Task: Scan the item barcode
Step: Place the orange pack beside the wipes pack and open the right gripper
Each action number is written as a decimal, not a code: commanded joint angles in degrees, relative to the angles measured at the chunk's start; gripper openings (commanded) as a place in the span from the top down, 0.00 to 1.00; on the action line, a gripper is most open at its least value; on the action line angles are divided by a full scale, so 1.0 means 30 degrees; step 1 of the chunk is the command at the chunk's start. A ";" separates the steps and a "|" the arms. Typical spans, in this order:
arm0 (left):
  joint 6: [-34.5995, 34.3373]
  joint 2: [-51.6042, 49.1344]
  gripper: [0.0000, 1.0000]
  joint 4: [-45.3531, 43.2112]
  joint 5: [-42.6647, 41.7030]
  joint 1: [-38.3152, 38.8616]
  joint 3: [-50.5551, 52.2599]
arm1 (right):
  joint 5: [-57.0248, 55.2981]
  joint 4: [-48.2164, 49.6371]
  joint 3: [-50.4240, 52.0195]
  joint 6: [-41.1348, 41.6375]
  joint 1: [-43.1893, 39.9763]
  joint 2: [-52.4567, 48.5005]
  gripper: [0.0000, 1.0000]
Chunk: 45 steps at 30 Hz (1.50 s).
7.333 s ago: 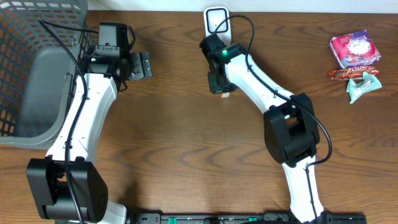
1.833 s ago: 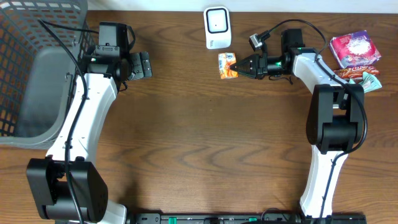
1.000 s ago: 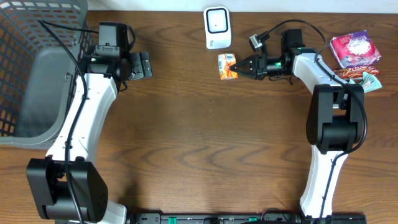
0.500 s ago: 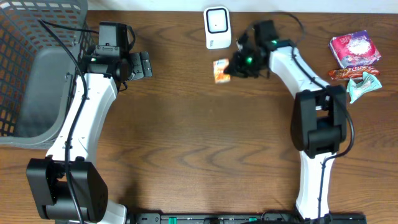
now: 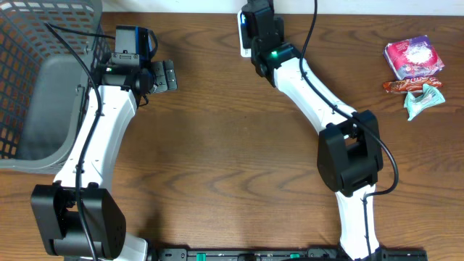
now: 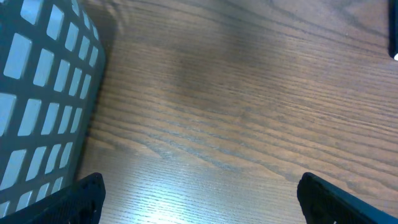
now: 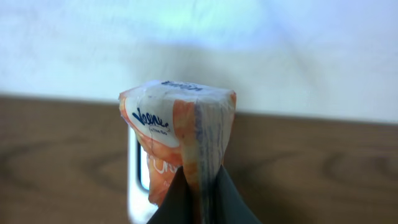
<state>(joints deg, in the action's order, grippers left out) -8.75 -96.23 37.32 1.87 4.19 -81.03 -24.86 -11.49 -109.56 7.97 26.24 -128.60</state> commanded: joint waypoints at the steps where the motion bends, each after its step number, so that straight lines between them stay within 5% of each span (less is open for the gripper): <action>1: 0.0189 -0.0131 0.02 0.0051 0.0182 -0.0087 0.0058 | -0.0969 0.1217 -0.0284 -0.3395 -0.0437 0.0087 0.99; 8: 0.0182 -0.0131 0.02 0.0051 0.0182 -0.0087 0.0058 | -0.0612 0.3111 -0.0291 -1.0608 -0.0080 -0.1348 0.99; 11: 0.0182 -0.0131 0.02 0.0051 0.0182 -0.0087 0.0058 | -0.1530 0.3111 -0.0291 -1.0994 0.0015 -0.1960 0.99; 22: 0.0182 -0.0131 0.02 0.0051 0.0175 -0.0087 0.0058 | -0.6135 0.1814 -0.2499 -0.6717 -0.0444 -0.2208 0.99; 30: 0.0189 -0.0131 0.02 0.0051 0.0175 -0.0087 0.0058 | -0.6674 -0.5719 -0.6608 0.1501 -0.2455 -0.2091 0.99; 38: 0.0189 -0.0131 0.02 0.0051 0.0182 -0.0087 0.0058 | -0.4014 -1.3442 -0.7235 0.8276 -0.6856 -0.1974 0.99; 45: 0.0182 -0.0131 0.02 0.0051 0.0182 -0.0087 0.0058 | -0.2608 -1.6954 -0.7235 1.0375 -1.0703 -0.1974 0.99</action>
<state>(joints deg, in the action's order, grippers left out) -8.73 -96.23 37.34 1.87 4.19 -81.03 -35.83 -60.42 -130.23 33.08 -1.91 -135.90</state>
